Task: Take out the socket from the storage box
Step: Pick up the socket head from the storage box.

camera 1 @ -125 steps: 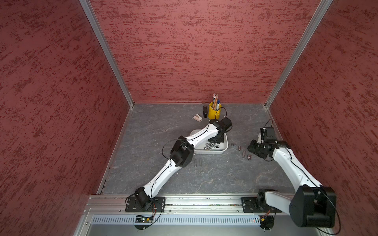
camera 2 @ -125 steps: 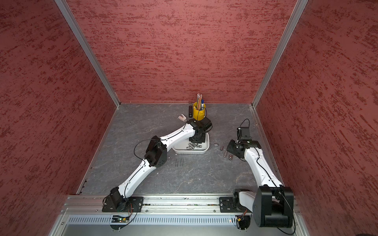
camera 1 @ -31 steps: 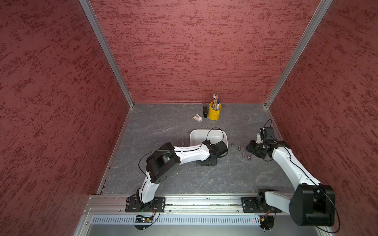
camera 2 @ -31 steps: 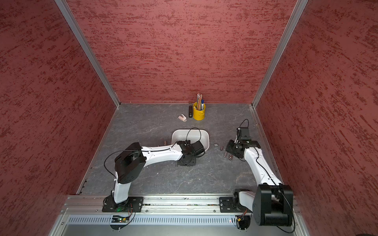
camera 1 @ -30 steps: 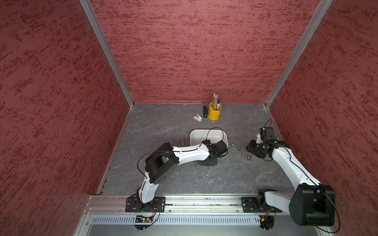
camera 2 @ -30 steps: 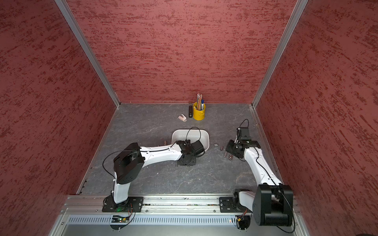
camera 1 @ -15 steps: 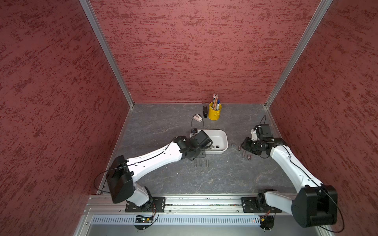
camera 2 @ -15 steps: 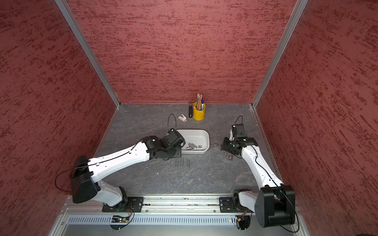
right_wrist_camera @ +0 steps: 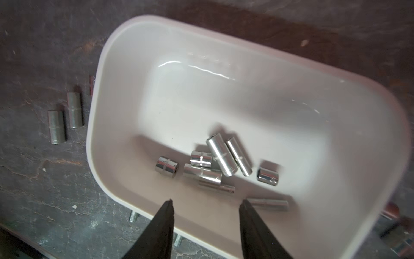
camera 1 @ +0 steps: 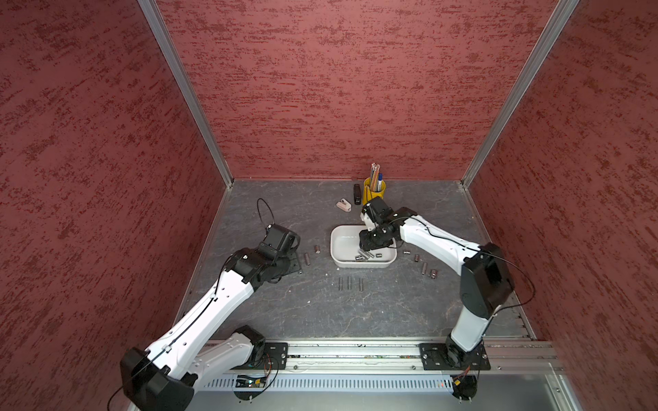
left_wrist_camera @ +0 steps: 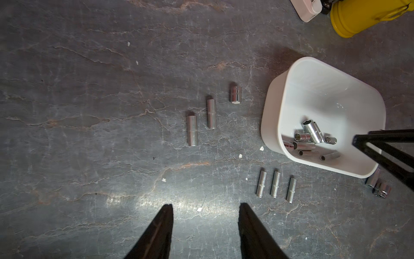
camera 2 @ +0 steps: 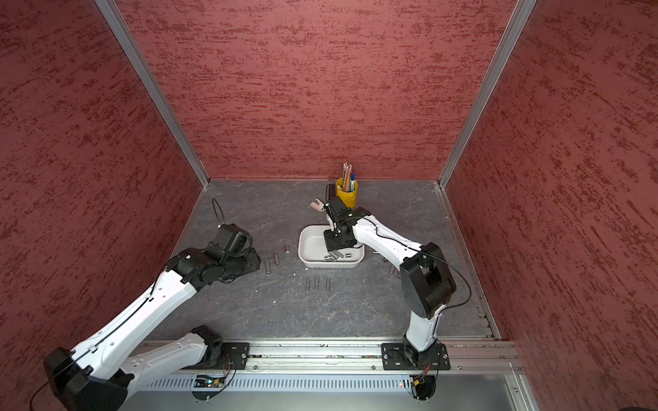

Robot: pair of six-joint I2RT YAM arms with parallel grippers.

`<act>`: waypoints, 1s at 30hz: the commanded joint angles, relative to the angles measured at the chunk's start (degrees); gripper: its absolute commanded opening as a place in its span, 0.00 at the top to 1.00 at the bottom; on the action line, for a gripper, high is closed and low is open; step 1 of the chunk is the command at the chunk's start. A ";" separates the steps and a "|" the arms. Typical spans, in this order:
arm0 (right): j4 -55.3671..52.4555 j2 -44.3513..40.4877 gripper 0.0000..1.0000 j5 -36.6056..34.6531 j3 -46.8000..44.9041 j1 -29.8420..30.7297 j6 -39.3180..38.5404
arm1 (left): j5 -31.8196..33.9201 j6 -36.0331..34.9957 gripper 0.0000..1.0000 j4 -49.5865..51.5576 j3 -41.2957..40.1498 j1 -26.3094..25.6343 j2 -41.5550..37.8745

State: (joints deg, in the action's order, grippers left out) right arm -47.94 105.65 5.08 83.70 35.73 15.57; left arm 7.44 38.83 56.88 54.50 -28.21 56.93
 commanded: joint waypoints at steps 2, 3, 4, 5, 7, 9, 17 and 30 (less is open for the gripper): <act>-5.38 5.65 0.47 -2.72 4.86 2.95 -4.18 | -2.08 -3.19 0.49 1.86 -1.54 2.35 -2.33; -5.79 6.94 0.46 -2.80 5.55 3.50 -4.51 | -2.19 -3.23 0.49 1.77 -1.80 2.45 -2.76; -5.68 7.68 0.46 -2.56 5.67 3.86 -4.91 | -2.50 -3.38 0.49 1.50 -1.92 2.55 -3.02; -5.52 8.27 0.45 -2.28 5.68 4.07 -5.28 | -2.74 -3.49 0.49 1.30 -1.94 2.62 -3.07; -5.41 9.27 0.44 -1.88 5.77 4.22 -5.53 | -2.55 -3.53 0.49 1.21 -1.94 2.56 -2.81; -5.32 10.13 0.43 -1.57 5.71 4.27 -5.96 | -2.59 -3.63 0.49 1.06 -2.09 2.62 -2.61; -4.20 15.46 0.43 -2.85 5.53 4.27 -6.52 | -2.53 -3.84 0.49 0.77 -2.29 2.71 -2.35; -0.01 18.07 0.78 -6.68 8.17 3.77 -0.19 | -2.52 -3.94 0.48 0.62 -2.47 2.72 -1.73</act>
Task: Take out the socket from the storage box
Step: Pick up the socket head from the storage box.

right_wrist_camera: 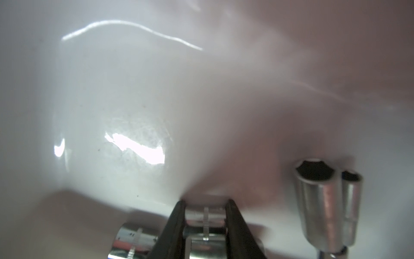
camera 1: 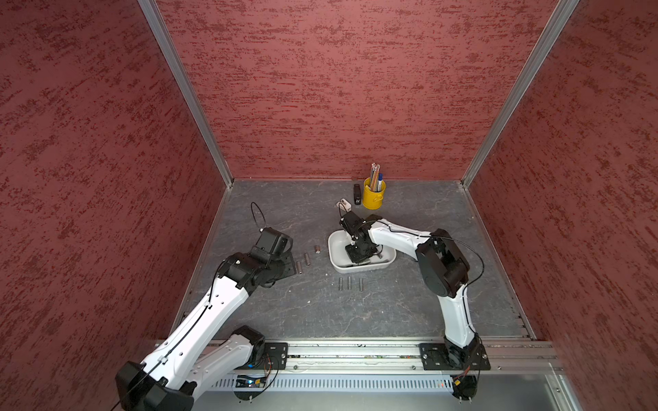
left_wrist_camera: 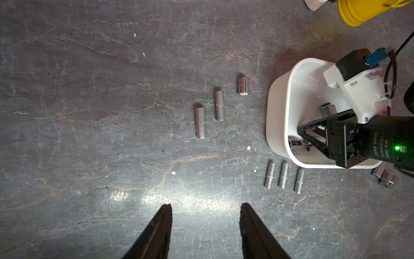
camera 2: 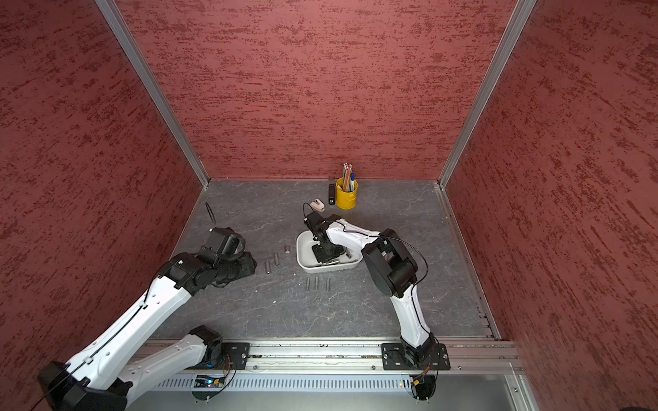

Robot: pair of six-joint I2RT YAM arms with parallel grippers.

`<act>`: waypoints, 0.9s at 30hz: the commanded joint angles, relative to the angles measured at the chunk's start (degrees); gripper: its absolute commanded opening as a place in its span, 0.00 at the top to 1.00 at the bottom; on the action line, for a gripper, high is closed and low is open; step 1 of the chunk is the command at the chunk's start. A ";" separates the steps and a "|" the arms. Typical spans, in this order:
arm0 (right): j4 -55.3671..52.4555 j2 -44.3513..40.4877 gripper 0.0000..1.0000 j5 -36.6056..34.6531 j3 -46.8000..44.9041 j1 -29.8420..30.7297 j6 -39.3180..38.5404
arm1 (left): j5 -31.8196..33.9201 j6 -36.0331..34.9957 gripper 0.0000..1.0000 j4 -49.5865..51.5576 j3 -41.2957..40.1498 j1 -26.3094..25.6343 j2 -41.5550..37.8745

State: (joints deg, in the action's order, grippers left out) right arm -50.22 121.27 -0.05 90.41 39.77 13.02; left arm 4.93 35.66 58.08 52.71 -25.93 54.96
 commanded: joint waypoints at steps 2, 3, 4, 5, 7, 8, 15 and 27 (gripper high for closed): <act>2.34 2.19 0.82 -1.10 2.82 -0.63 3.18 | 0.09 -0.77 0.48 -0.52 -0.67 0.44 0.21; 2.40 1.99 0.83 -0.92 3.60 -0.90 3.57 | 0.05 -0.77 0.48 -0.52 -0.68 0.44 0.22; 2.36 1.80 0.85 -0.72 4.14 -1.03 3.87 | 0.04 -0.76 0.48 -0.60 -0.68 0.44 0.18; 2.22 1.54 0.86 -0.52 4.70 -1.24 3.96 | 0.05 -0.77 0.48 -0.60 -0.76 0.44 0.23; 1.75 1.21 0.87 0.02 5.73 -1.76 4.54 | 0.09 -0.79 0.48 -0.69 -0.74 0.45 0.21; 1.64 0.91 0.87 0.31 5.91 -2.11 4.85 | 0.05 -0.85 0.48 -0.76 -0.76 0.44 0.28; 0.16 -1.69 0.88 2.37 6.34 -3.64 6.67 | 0.08 -0.79 0.48 -0.87 -0.94 0.44 0.32; -3.06 -5.74 0.88 5.76 7.01 -5.14 12.01 | -0.16 -0.96 0.48 -0.97 -0.85 0.44 0.82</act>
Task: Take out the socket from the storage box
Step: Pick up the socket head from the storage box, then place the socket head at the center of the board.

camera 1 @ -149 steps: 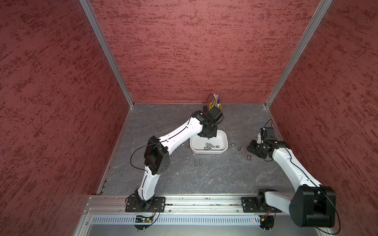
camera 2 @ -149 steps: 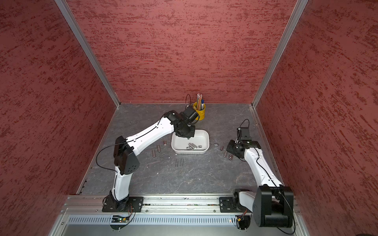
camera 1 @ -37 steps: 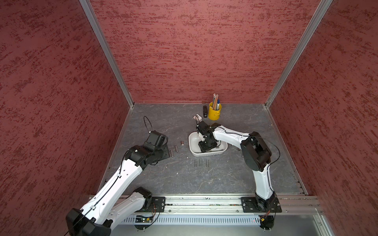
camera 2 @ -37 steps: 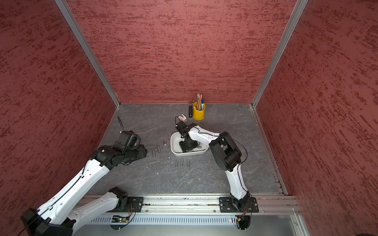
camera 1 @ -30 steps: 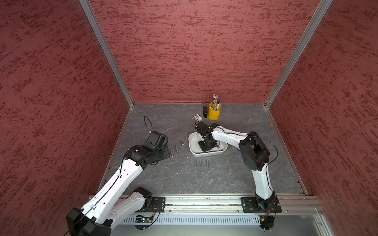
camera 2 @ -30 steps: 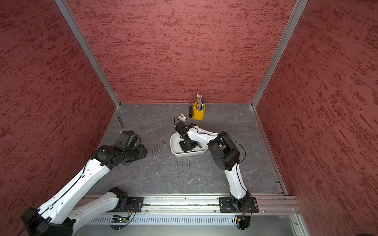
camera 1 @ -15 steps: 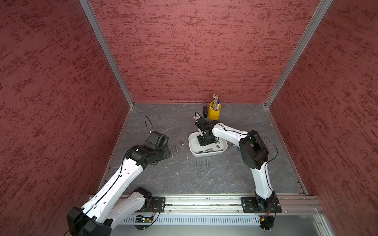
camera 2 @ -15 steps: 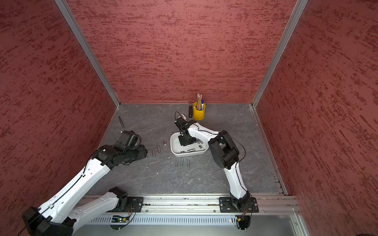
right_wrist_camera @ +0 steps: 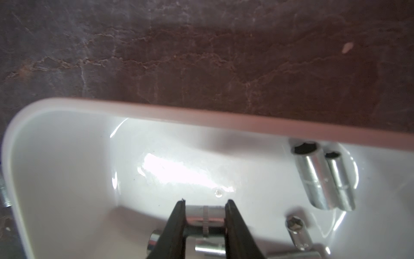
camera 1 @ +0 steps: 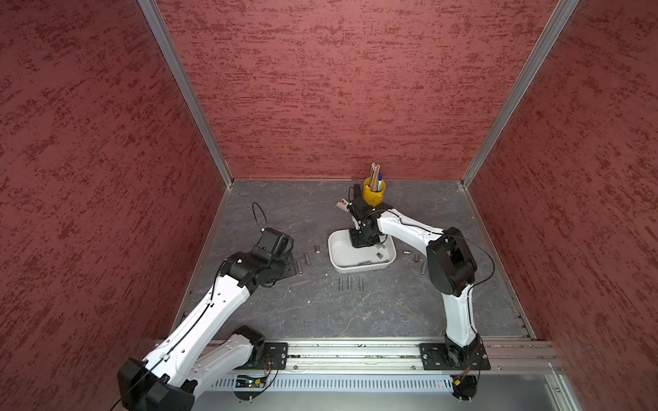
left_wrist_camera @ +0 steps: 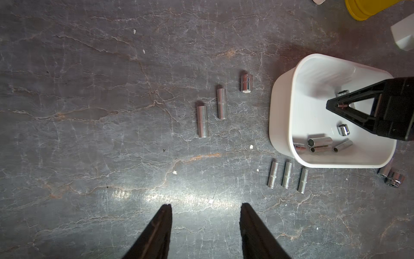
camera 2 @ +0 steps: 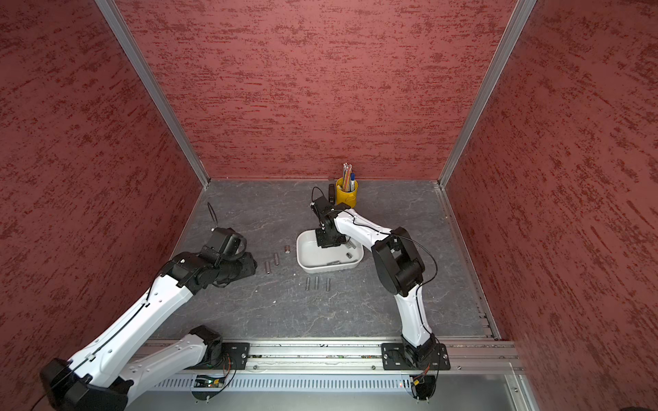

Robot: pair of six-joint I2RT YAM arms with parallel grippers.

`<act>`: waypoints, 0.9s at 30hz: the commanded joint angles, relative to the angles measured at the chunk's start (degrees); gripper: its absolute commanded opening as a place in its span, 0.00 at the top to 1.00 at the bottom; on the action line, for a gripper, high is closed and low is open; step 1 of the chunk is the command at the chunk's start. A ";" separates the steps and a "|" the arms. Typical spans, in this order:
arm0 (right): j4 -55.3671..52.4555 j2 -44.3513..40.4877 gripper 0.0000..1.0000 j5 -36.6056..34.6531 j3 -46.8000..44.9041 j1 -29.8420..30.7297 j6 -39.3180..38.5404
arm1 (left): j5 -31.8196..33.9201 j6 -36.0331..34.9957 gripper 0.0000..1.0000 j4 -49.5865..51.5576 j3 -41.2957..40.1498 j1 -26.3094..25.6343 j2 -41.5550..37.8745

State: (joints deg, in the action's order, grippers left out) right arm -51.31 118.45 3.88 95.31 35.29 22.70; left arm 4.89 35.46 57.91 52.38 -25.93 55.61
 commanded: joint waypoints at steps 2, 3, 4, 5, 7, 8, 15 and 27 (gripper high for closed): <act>-2.71 -3.98 0.88 1.83 2.49 -0.70 2.56 | -0.22 -0.79 0.48 -0.87 -0.56 0.44 0.16; -2.99 -4.51 0.88 1.92 2.59 -0.87 2.37 | -0.22 -0.80 0.48 -0.91 -0.61 0.44 0.14; -3.34 -5.31 0.88 1.72 2.53 -1.03 2.27 | -0.31 -0.81 0.48 -0.99 -0.61 0.44 0.20; -3.70 -6.21 0.88 1.62 2.41 -1.38 2.18 | -0.29 -0.80 0.48 -1.00 -0.57 0.44 0.21; -4.47 -8.37 0.88 1.49 1.71 -2.49 1.79 | -0.40 -0.83 0.48 -1.04 -0.61 0.45 0.27; -4.67 -9.81 0.88 1.27 0.88 -3.35 1.65 | -0.57 -0.84 0.48 -1.15 -0.61 0.44 0.33; -4.56 -23.54 0.87 -1.49 -11.14 -13.93 0.59 | -0.90 -1.01 0.48 -1.74 -0.81 0.44 0.36; 2.52 -42.55 0.84 -2.17 -39.99 -40.92 2.35 | -1.92 -1.80 0.48 -2.78 -1.32 0.44 -0.50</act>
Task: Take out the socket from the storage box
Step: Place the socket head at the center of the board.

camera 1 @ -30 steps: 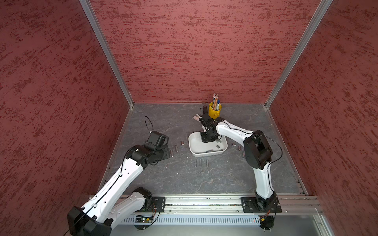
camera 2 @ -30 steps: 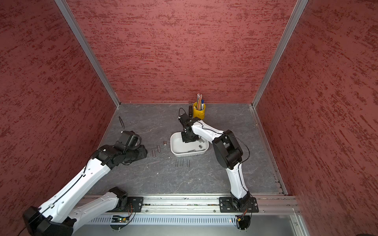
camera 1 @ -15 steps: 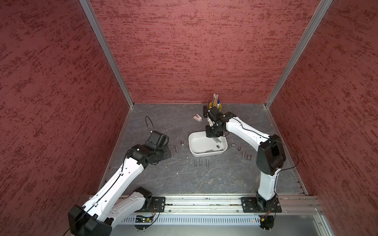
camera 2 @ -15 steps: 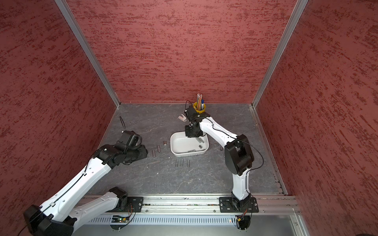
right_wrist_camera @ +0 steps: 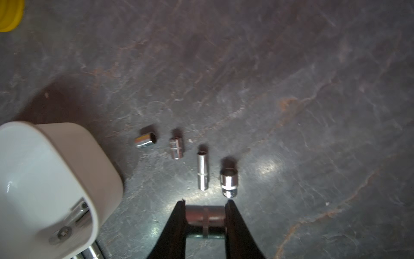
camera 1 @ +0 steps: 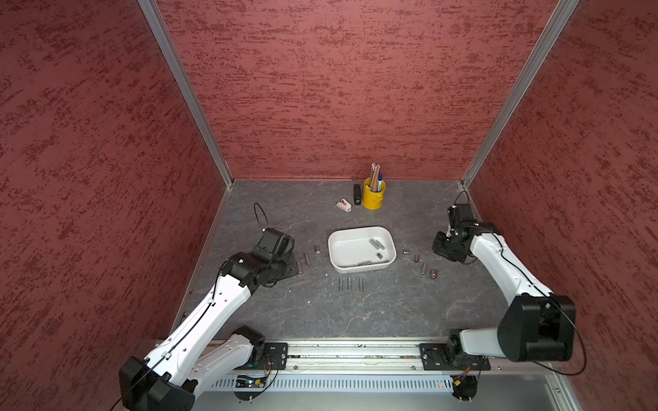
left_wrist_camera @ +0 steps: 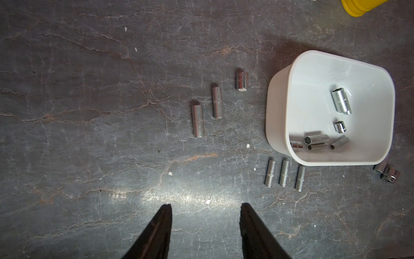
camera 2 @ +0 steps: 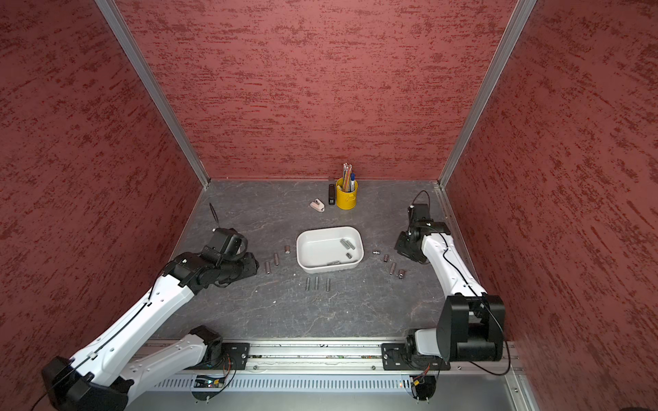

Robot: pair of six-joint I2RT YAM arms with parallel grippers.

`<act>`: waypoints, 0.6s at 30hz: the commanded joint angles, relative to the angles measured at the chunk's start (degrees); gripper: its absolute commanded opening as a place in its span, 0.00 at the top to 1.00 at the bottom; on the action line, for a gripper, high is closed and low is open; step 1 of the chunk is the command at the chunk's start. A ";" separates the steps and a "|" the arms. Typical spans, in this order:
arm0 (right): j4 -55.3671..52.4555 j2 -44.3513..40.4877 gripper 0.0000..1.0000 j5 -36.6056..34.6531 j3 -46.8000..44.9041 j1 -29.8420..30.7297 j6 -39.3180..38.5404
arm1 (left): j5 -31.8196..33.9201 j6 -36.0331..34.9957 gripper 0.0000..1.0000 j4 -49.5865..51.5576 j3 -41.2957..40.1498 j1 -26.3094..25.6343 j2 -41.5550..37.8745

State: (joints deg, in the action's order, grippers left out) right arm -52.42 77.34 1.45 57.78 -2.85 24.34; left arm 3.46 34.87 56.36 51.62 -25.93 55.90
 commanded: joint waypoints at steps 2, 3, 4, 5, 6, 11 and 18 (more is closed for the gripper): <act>4.76 -1.34 0.84 -1.35 -4.63 -4.69 0.89 | -0.95 -1.30 0.48 -1.51 -0.80 0.44 -1.35; 5.10 -1.25 0.84 -1.80 -5.92 -5.21 1.04 | -1.01 -1.37 0.48 -1.64 -0.80 0.44 -1.57; 5.34 -1.24 0.84 -1.80 -6.87 -5.67 1.39 | -1.02 -1.39 0.48 -1.75 -0.82 0.44 -1.67; 5.47 -1.31 0.83 -2.15 -7.63 -5.87 1.78 | -1.18 -1.45 0.48 -1.69 -0.81 0.44 -1.81; 5.82 -1.47 0.82 -3.21 -8.57 -5.95 2.21 | -1.26 -1.47 0.48 -1.75 -0.90 0.44 -1.88; 6.89 -0.55 0.77 -5.80 -10.66 -6.76 3.22 | -1.96 -1.74 0.48 -1.95 -0.87 0.45 -2.05; 8.64 3.13 0.74 -3.07 -11.38 -7.00 2.79 | -2.65 -1.91 0.48 -2.39 -1.10 0.44 -2.67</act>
State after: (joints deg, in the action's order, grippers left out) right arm -46.09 79.55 -1.67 46.98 -9.50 26.61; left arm 1.39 33.93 55.31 51.27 -25.93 54.22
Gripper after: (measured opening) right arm 0.274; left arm 0.520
